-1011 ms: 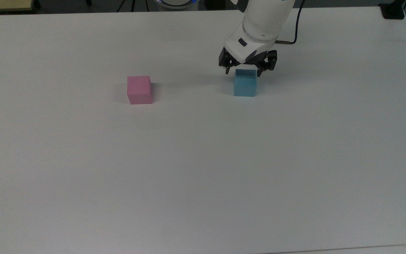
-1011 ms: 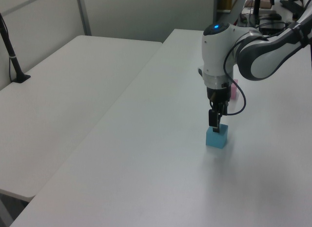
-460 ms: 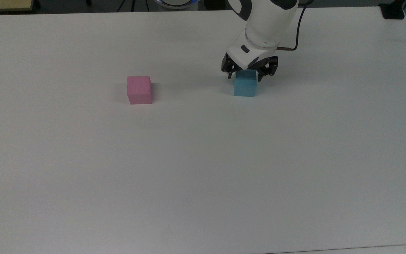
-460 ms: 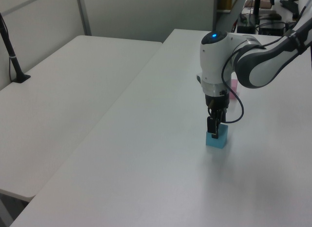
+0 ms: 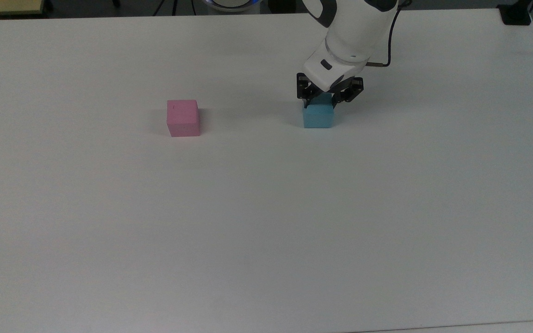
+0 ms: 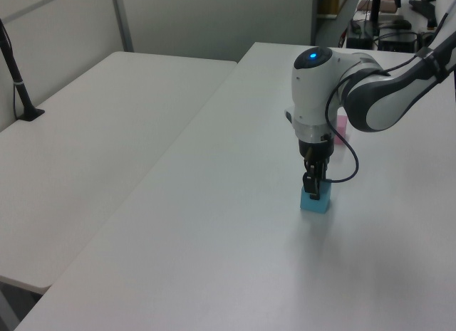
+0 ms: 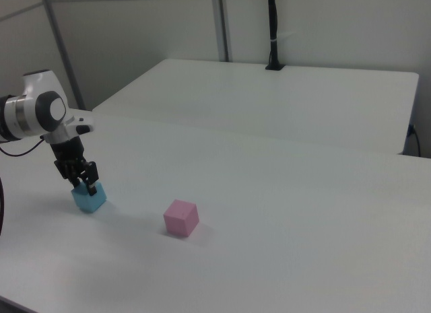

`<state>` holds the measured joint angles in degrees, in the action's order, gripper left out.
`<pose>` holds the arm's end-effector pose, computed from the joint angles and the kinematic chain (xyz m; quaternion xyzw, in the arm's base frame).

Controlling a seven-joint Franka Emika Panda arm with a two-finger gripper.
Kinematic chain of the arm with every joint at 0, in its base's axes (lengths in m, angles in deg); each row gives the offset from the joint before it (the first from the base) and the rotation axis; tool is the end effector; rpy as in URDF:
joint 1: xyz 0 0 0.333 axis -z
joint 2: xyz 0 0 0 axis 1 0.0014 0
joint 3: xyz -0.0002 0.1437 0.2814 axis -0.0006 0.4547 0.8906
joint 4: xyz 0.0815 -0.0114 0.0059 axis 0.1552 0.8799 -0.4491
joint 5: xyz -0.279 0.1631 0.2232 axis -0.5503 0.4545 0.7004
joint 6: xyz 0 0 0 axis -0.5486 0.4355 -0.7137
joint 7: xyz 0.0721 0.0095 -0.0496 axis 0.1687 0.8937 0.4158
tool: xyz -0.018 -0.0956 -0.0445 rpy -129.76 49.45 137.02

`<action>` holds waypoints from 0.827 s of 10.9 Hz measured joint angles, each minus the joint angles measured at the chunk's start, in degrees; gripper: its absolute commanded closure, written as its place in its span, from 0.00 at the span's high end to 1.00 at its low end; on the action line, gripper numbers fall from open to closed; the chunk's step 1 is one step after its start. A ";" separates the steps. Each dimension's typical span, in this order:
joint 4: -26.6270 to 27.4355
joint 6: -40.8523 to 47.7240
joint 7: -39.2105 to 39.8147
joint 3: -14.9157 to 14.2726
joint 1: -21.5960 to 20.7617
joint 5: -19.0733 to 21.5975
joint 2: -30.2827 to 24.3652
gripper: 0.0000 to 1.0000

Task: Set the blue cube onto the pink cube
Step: 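Lift the blue cube and carry it above the pink cube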

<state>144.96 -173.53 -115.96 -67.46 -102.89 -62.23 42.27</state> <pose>0.5415 0.2543 0.3442 0.9980 0.0089 -0.0170 0.0609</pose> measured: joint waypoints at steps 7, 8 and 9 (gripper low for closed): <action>-3.49 13.20 18.58 -0.90 13.04 1.96 -11.54 0.42; -4.23 14.36 23.24 -1.92 15.07 3.15 -12.35 0.42; -4.60 14.54 26.92 -3.90 16.10 3.61 -12.72 0.42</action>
<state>140.36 -159.00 -89.03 -71.36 -86.79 -58.62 29.55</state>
